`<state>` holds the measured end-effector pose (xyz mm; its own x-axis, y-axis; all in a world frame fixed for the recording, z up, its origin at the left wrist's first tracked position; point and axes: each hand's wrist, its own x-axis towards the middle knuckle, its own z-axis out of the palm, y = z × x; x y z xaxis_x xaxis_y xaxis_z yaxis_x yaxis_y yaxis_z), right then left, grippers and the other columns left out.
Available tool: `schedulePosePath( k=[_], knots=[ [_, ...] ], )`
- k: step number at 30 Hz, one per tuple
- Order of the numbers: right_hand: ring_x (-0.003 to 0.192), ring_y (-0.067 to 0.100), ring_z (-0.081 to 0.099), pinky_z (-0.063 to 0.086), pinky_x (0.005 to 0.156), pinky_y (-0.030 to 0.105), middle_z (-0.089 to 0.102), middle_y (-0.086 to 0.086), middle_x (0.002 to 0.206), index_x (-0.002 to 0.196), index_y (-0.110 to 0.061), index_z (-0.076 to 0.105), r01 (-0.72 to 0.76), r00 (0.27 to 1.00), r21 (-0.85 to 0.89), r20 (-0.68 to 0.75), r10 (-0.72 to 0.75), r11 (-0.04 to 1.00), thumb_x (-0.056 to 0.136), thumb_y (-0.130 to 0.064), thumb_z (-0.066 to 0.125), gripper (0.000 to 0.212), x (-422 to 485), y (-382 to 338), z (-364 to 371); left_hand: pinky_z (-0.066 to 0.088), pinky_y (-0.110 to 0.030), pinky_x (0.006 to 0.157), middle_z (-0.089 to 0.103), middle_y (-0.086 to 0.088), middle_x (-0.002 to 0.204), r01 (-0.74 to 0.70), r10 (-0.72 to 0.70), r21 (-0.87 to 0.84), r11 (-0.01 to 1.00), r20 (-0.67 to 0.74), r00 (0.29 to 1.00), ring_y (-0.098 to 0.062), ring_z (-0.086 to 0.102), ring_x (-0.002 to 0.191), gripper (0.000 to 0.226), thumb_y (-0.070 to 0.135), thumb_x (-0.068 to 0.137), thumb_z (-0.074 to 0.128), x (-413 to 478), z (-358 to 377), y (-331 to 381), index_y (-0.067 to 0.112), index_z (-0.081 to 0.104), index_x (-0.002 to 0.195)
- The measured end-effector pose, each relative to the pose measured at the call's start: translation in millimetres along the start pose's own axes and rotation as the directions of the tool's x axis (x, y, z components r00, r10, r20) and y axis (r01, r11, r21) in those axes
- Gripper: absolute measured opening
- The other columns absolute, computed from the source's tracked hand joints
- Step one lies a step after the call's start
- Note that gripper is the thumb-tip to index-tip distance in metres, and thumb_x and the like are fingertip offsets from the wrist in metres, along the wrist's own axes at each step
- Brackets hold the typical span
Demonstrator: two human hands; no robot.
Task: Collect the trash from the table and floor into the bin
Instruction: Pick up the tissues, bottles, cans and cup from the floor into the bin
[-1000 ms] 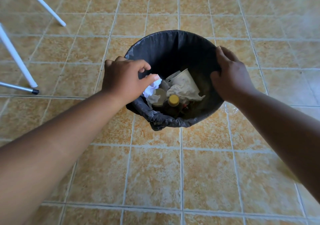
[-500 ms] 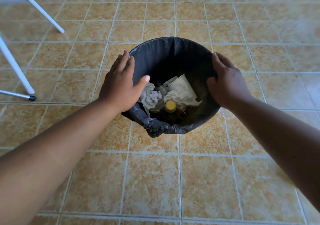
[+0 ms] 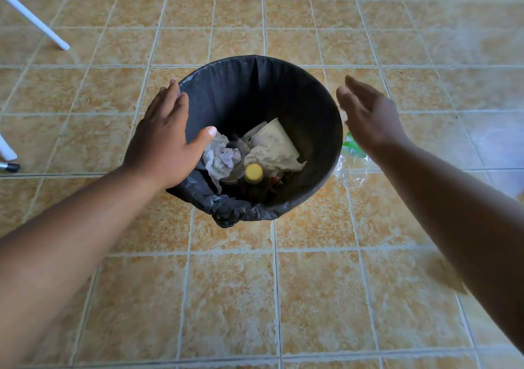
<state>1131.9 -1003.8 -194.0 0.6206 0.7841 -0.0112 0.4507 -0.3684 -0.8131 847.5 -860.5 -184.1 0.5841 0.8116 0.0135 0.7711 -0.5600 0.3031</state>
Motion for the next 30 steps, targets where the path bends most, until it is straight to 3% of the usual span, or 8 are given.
schedulePosePath(
  k=[4,9,14,17,22,26,30],
  knots=[
    [0.124,0.026,0.057,0.038,0.104,0.028,0.058,0.010,0.140,0.144,-0.014,0.049,-0.126,0.990,-0.342,-0.105,0.095,0.931,0.096,-0.035,0.057,0.053,17.2,55.2,-15.3,0.006,-0.032,0.121,0.001,-0.001,0.166,-0.011,0.011,0.003,1.000,-0.035,0.999,-0.015,0.000,0.152,0.078,0.052,0.096,0.044,0.6,3.4,1.0,0.009,0.018,0.156],
    [0.119,0.041,0.054,0.048,0.099,0.044,0.054,0.021,0.136,0.145,-0.015,0.046,-0.134,0.974,-0.659,0.051,0.221,0.740,0.092,-0.039,0.061,0.060,10.3,129.5,-6.9,0.006,-0.029,0.119,0.005,-0.002,0.166,-0.013,0.013,-0.009,1.000,-0.069,0.998,-0.015,0.004,0.152,0.076,0.049,0.096,0.049,2.1,5.9,1.4,0.007,0.024,0.154],
    [0.132,0.040,0.042,0.046,0.099,0.050,0.034,0.009,0.156,0.150,-0.021,0.034,-0.002,0.916,-0.813,0.233,0.328,0.583,0.088,-0.055,0.062,0.076,-3.2,162.9,10.3,0.007,-0.027,0.117,0.009,-0.003,0.166,-0.008,0.008,-0.008,1.000,-0.089,0.996,-0.016,0.006,0.152,0.071,0.044,0.097,0.050,2.8,6.9,2.1,0.006,0.028,0.153],
    [0.128,0.035,0.048,0.050,0.091,0.046,0.040,0.005,0.152,0.144,-0.019,0.044,0.068,0.915,-0.850,0.262,0.307,0.522,0.089,-0.054,0.062,0.067,-12.3,169.5,18.6,0.009,-0.030,0.118,0.010,-0.003,0.165,-0.002,0.001,-0.010,1.000,-0.090,0.996,-0.017,0.008,0.152,0.069,0.042,0.098,0.051,2.0,6.5,3.4,0.006,0.030,0.152],
    [0.116,0.036,0.059,0.054,0.088,0.045,0.055,0.007,0.138,0.125,-0.012,0.063,0.022,0.952,-0.811,0.196,0.236,0.585,0.096,-0.036,0.059,0.038,-15.5,173.3,24.7,0.010,-0.033,0.120,0.009,-0.001,0.166,0.010,-0.010,-0.006,1.000,-0.081,0.997,-0.017,0.007,0.152,0.069,0.044,0.098,0.050,2.0,6.0,3.3,0.008,0.029,0.153],
    [0.113,0.037,0.061,0.053,0.089,0.045,0.061,0.011,0.130,0.121,-0.008,0.064,-0.006,0.975,-0.743,0.144,0.169,0.669,0.094,-0.031,0.062,0.036,-12.3,169.9,20.1,0.009,-0.031,0.119,0.007,0.001,0.166,0.012,-0.013,-0.015,1.000,-0.067,0.998,-0.015,0.005,0.152,0.070,0.046,0.098,0.049,1.5,6.3,3.6,0.010,0.028,0.154],
    [0.111,0.038,0.062,0.052,0.092,0.046,0.063,0.017,0.128,0.121,-0.002,0.064,0.048,0.997,-0.690,0.076,0.007,0.722,0.092,-0.025,0.065,0.036,-5.4,153.9,8.6,0.008,-0.031,0.119,0.006,0.001,0.166,0.012,-0.013,-0.024,1.000,-0.061,0.998,-0.015,0.004,0.152,0.070,0.047,0.098,0.047,0.9,6.1,4.6,0.010,0.026,0.154]
  ],
)
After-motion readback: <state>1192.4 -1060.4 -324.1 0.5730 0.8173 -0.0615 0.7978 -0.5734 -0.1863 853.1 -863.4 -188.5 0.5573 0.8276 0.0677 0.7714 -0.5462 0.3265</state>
